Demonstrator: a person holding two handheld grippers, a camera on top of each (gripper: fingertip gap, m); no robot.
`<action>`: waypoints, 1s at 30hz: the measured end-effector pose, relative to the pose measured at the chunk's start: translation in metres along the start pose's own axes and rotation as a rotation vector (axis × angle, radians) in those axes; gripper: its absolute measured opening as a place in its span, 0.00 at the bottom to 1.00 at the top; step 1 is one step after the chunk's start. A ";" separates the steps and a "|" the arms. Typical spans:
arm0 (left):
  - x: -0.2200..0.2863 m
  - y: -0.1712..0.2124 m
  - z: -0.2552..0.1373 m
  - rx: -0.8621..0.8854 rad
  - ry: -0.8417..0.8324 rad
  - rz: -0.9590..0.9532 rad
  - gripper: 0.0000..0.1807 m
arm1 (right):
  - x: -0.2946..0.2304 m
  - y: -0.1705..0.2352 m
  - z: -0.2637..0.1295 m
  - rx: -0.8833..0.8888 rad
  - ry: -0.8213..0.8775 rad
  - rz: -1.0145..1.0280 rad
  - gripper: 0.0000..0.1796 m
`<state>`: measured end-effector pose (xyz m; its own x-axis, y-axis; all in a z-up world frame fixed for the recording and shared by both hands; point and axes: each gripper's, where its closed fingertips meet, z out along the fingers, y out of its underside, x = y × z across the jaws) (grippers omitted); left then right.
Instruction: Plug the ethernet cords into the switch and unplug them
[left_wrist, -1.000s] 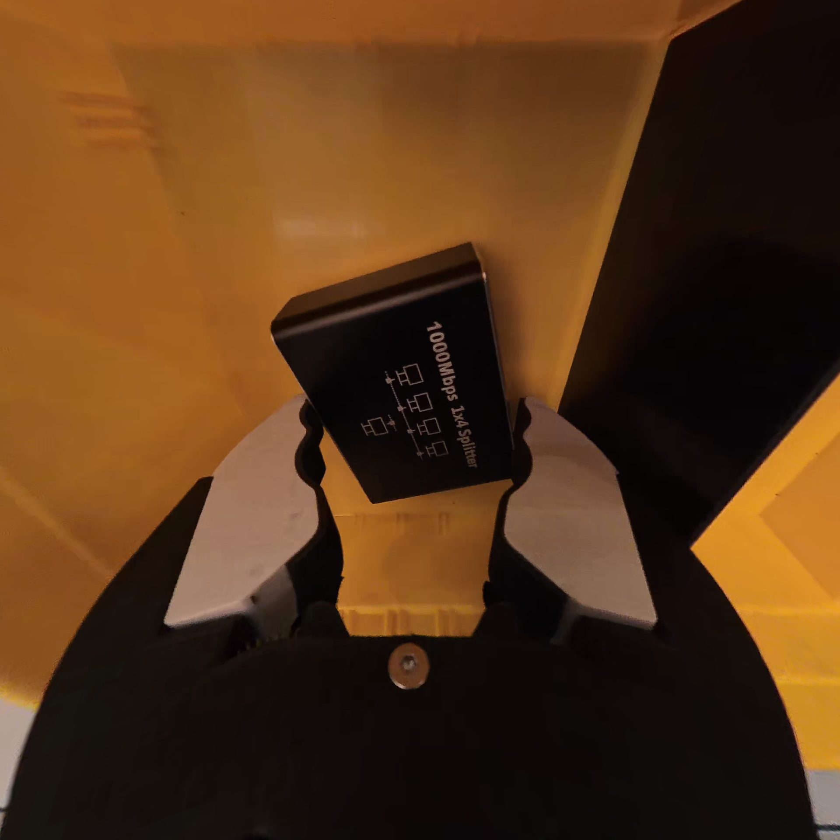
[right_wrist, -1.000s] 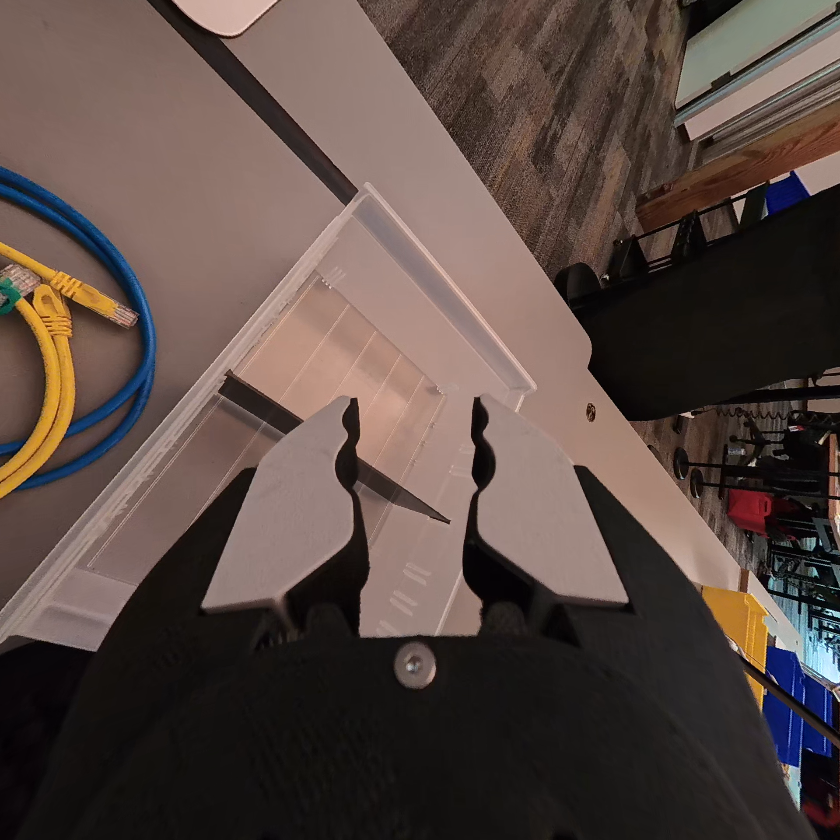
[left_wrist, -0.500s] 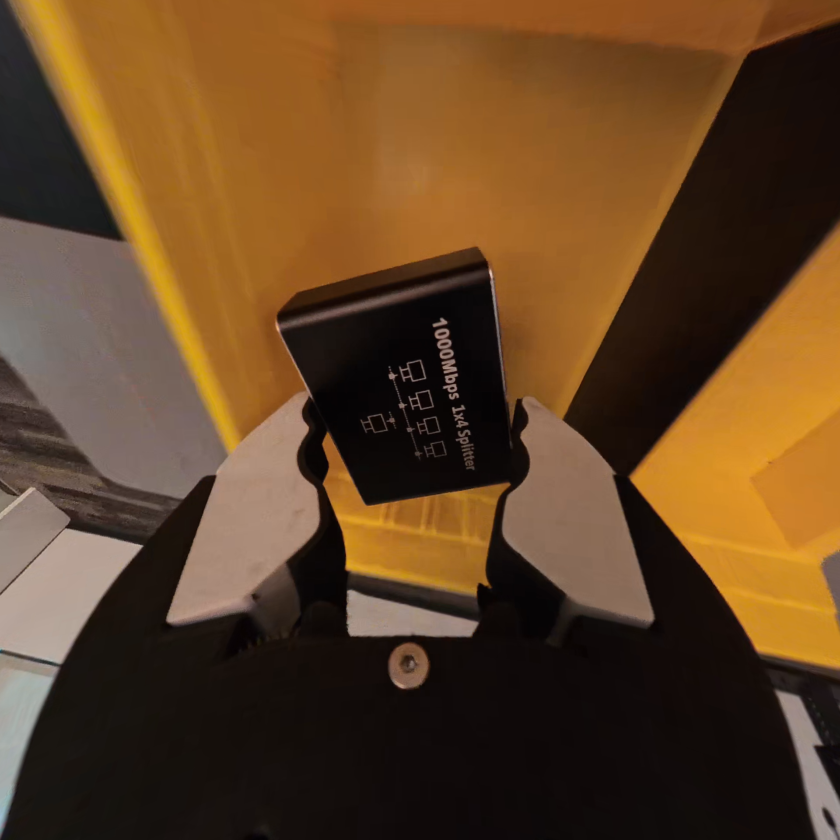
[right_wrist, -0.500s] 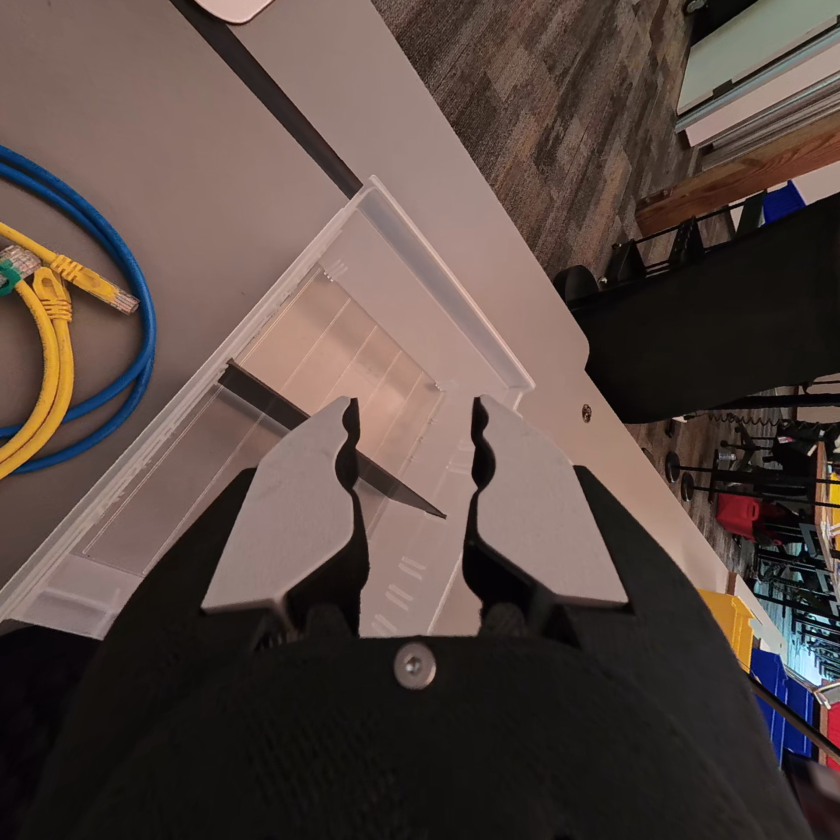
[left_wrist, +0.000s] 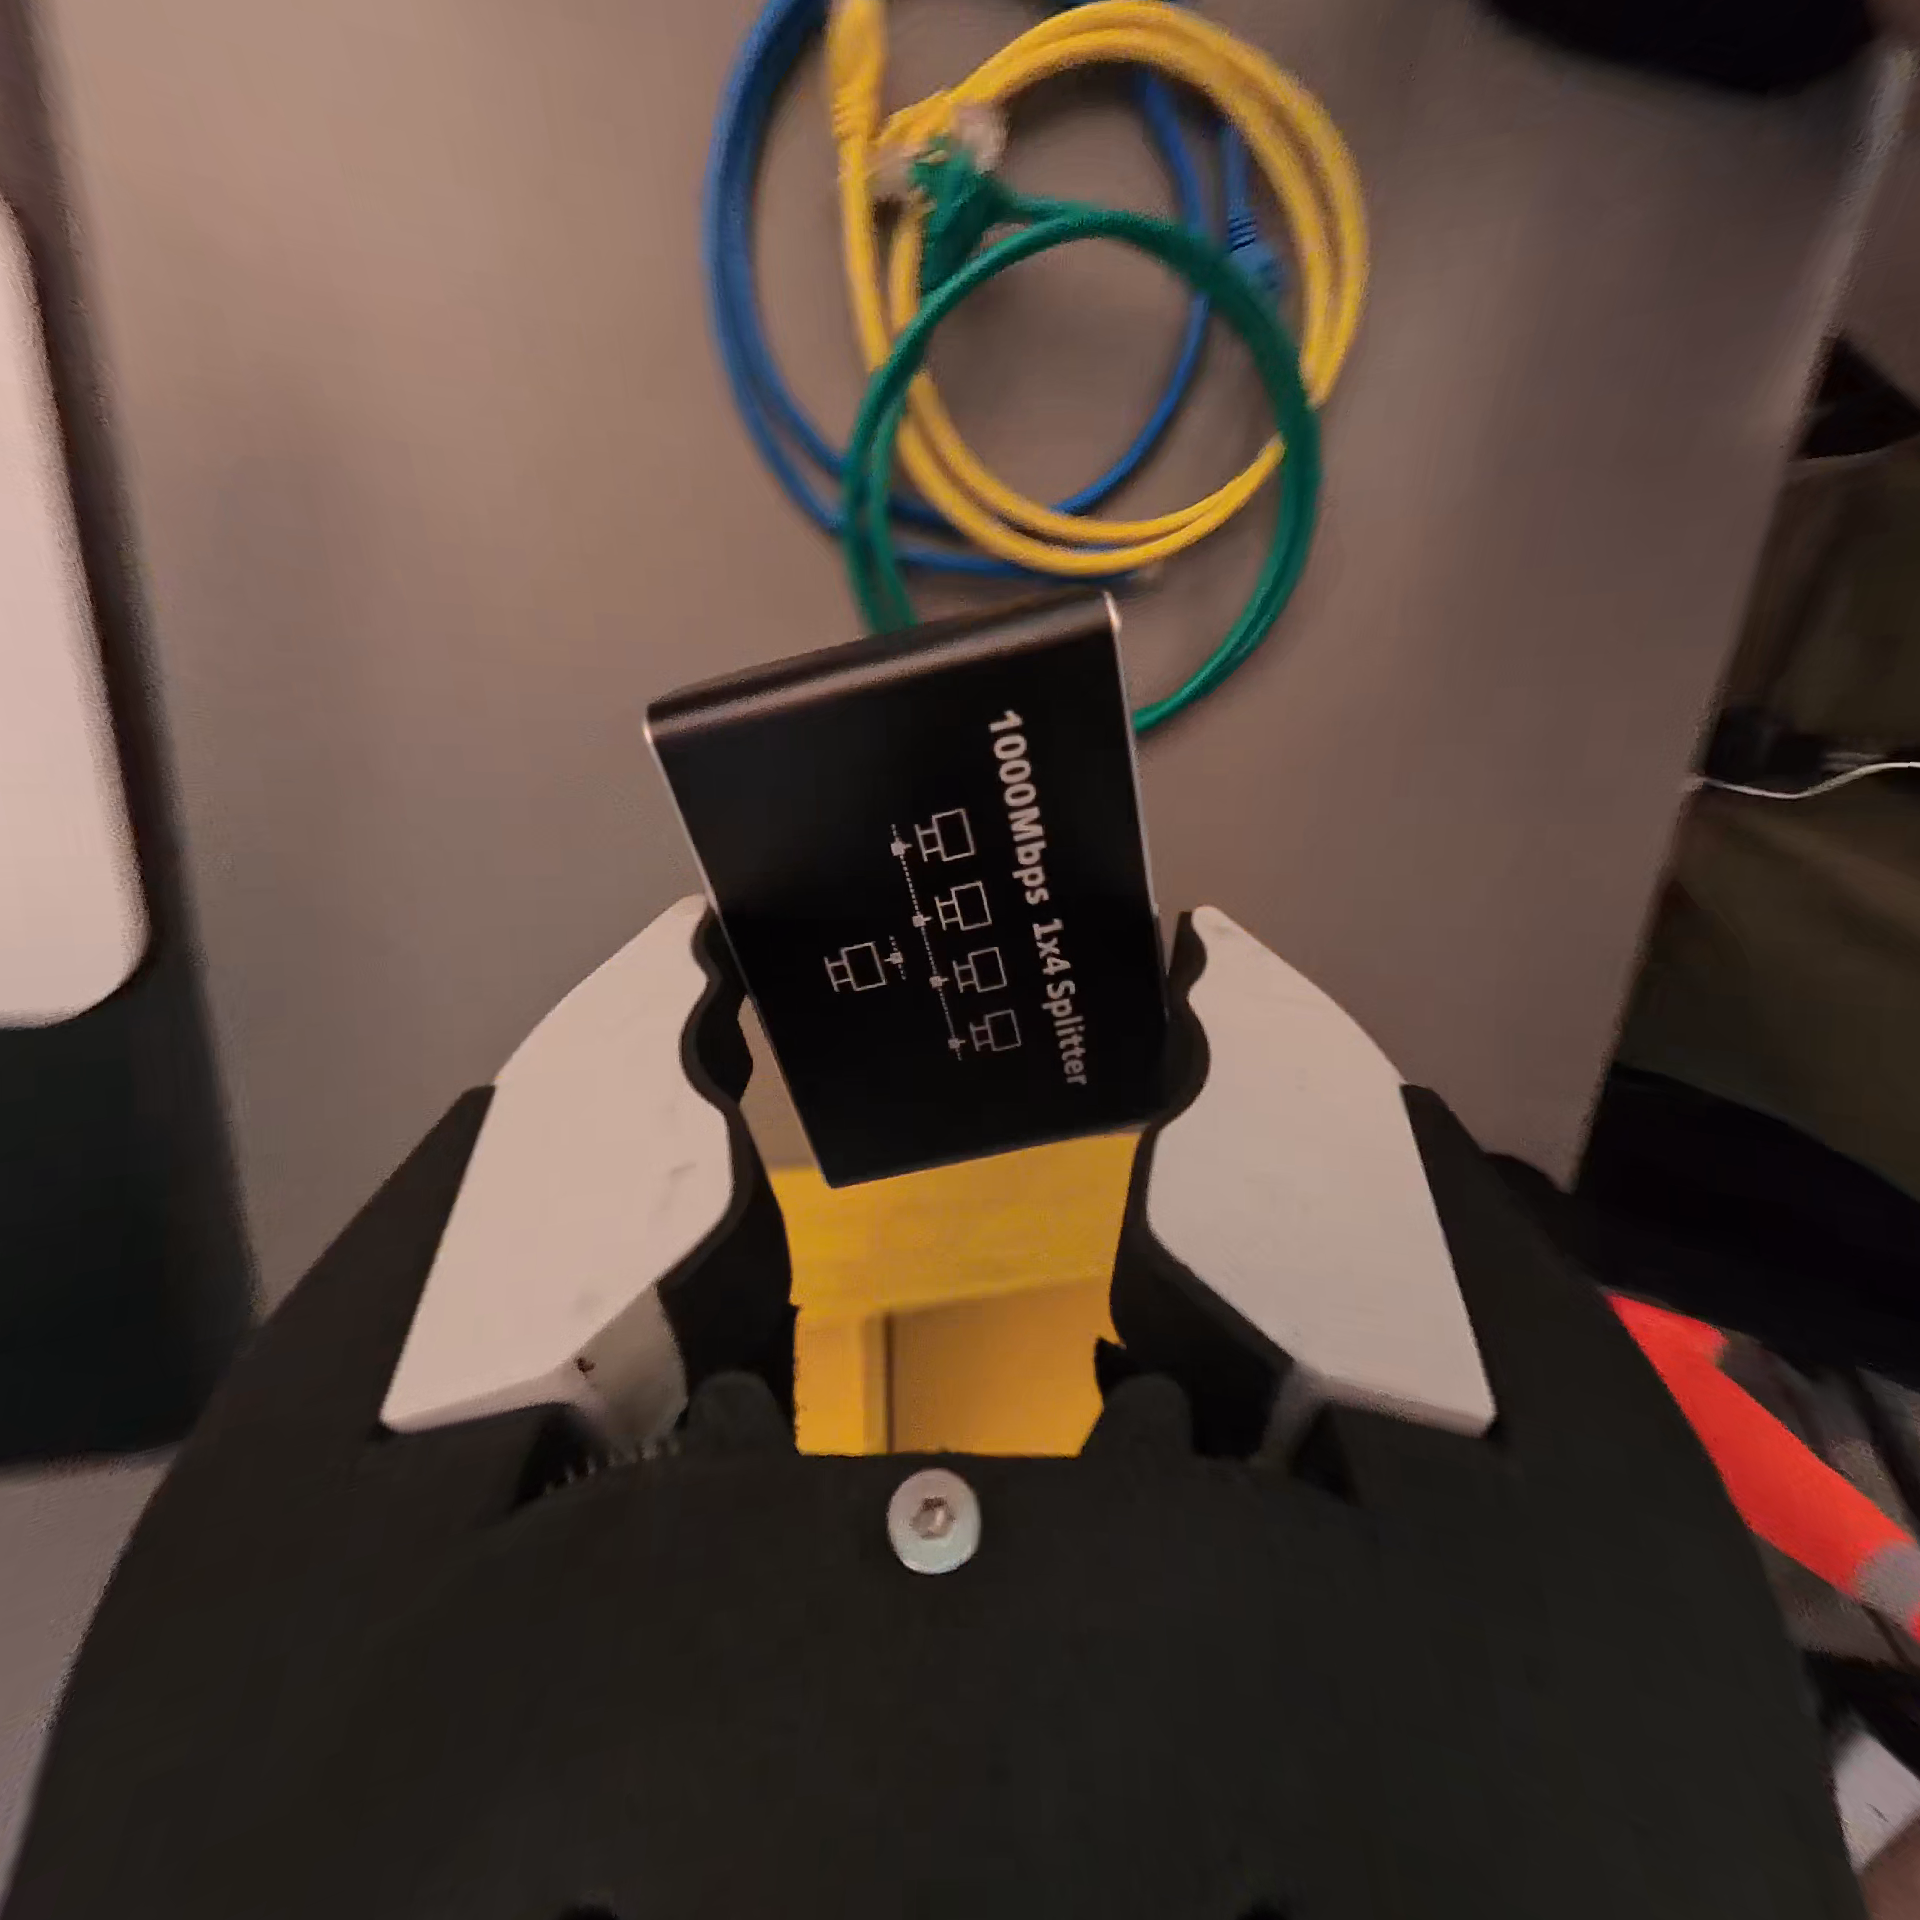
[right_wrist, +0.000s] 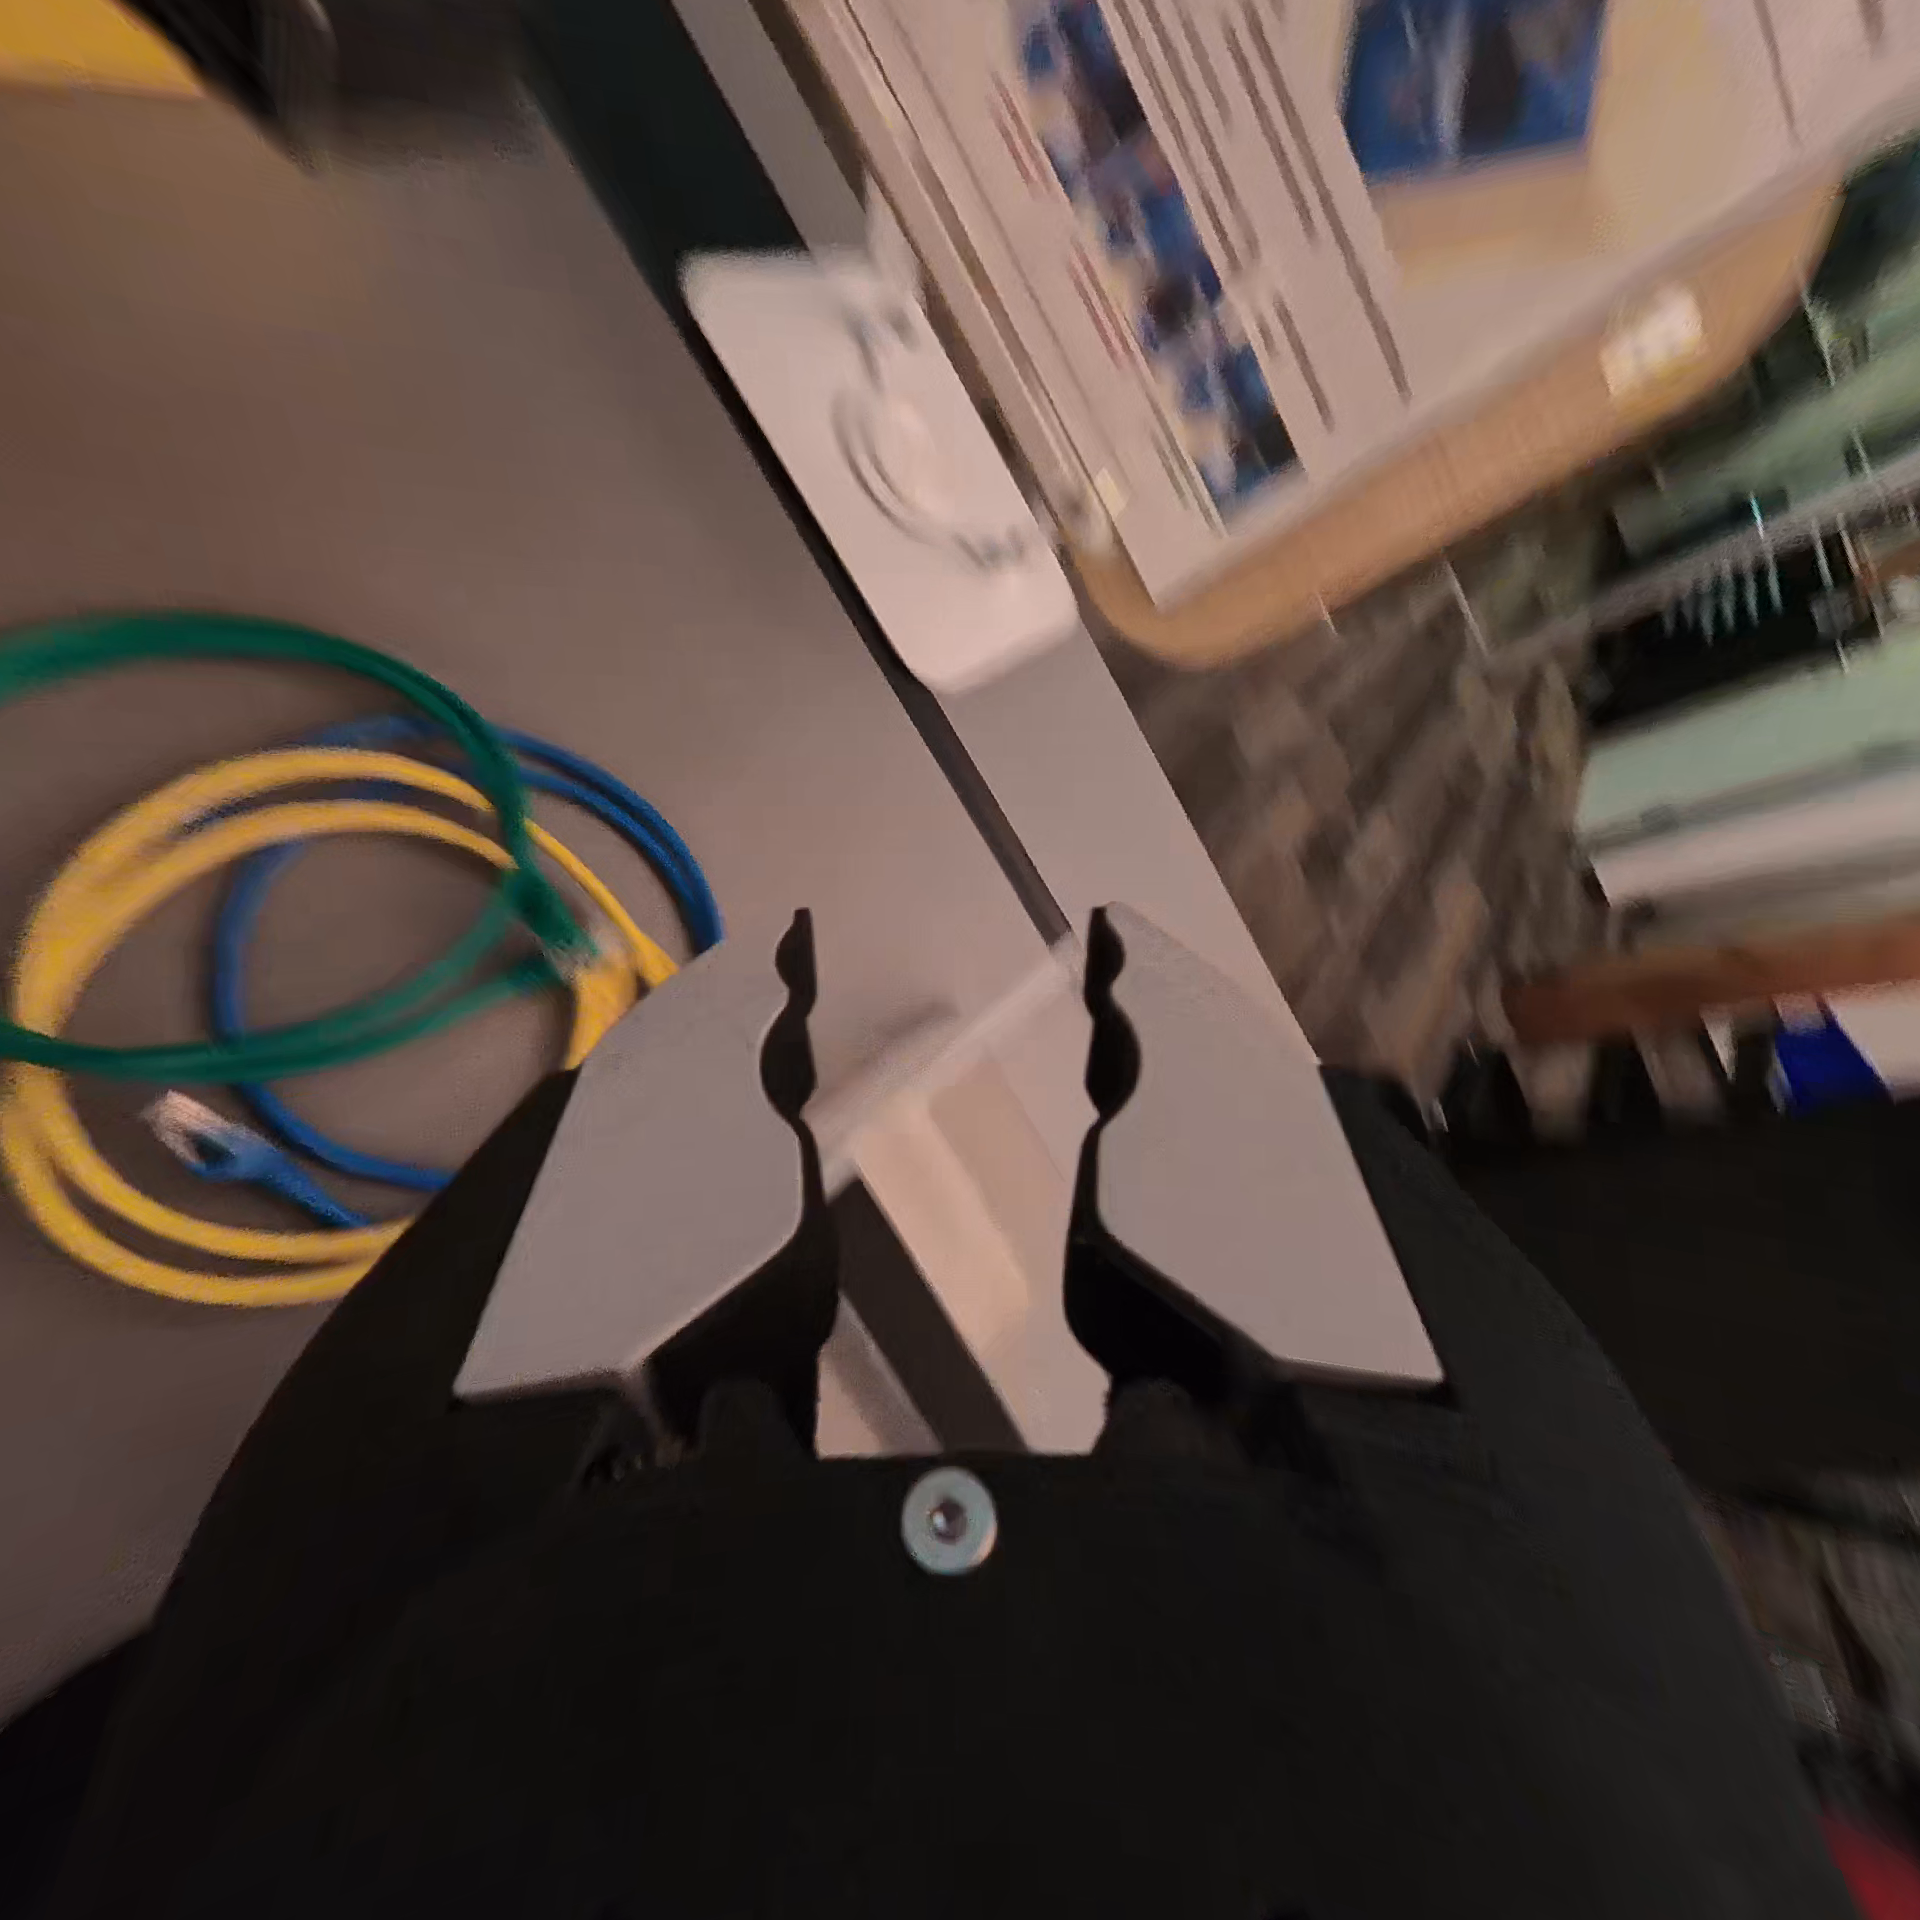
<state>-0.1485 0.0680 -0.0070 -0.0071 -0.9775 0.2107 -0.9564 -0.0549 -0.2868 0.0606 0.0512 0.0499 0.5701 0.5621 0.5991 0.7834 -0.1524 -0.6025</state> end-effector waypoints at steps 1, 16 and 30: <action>0.009 -0.007 0.010 -0.001 0.066 -0.004 0.43 | -0.018 -0.023 0.003 0.114 -0.059 -0.045 0.33; 0.068 -0.033 0.021 0.160 0.316 -0.062 0.45 | -0.140 -0.098 0.035 0.469 -0.035 -0.587 0.18; 0.085 0.022 -0.089 1.083 -0.621 0.066 0.30 | -0.189 -0.100 0.105 0.282 -0.626 -0.425 0.18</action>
<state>-0.1957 0.0018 0.0878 0.3744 -0.8995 -0.2250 -0.2259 0.1468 -0.9630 -0.1517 0.0457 -0.0591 -0.0728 0.8896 0.4509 0.7623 0.3411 -0.5501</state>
